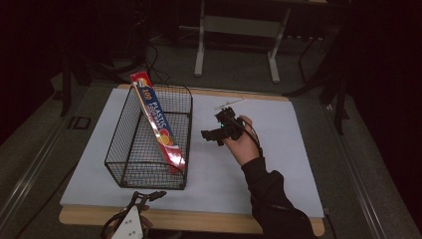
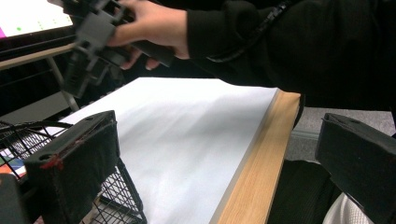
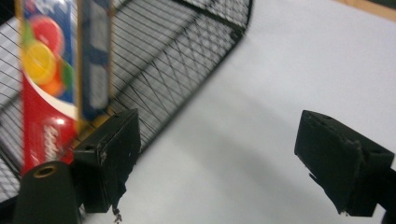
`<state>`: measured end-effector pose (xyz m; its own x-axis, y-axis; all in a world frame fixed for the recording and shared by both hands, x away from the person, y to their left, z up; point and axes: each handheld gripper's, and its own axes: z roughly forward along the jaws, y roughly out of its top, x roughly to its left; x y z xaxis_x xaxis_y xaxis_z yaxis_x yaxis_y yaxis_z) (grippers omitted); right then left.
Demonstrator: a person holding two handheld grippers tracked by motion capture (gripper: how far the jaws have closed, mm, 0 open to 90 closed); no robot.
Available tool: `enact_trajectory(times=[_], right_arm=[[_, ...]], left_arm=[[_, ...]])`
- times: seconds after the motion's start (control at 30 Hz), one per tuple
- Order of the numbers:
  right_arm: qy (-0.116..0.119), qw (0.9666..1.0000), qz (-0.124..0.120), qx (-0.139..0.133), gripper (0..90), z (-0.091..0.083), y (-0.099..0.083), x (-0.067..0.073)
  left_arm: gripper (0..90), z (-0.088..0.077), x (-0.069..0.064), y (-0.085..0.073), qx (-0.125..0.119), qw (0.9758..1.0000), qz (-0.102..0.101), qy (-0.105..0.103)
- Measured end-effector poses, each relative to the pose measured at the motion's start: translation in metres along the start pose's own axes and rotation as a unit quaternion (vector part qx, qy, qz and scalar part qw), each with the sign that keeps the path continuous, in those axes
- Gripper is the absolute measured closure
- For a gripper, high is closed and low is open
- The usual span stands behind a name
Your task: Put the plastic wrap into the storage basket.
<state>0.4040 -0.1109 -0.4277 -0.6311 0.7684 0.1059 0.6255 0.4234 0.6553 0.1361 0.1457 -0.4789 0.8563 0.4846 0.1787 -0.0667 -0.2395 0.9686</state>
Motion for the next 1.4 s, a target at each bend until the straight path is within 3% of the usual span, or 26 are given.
enact_trajectory(times=[0.17,0.37,0.5,1.4], right_arm=[[0.007,0.9999,0.014,0.0,14.4,0.0,-0.025,-0.013],[-0.003,1.0,0.006,0.001,14.4,-0.001,-0.051,-0.02],[-0.003,0.9999,0.016,-0.001,14.3,-0.004,-0.07,-0.03],[-0.027,0.999,0.027,-0.023,13.1,-0.024,-0.125,-0.062]], left_arm=[[0.2,0.001,0.0,0.0,0.002,1.0,-0.001,0.0],[0.2,0.002,0.0,-0.001,0.003,1.0,-0.002,0.0],[0.2,0.003,0.0,-0.001,0.004,1.0,-0.001,-0.002],[0.2,0.003,-0.001,0.0,0.004,1.0,0.0,-0.004]])
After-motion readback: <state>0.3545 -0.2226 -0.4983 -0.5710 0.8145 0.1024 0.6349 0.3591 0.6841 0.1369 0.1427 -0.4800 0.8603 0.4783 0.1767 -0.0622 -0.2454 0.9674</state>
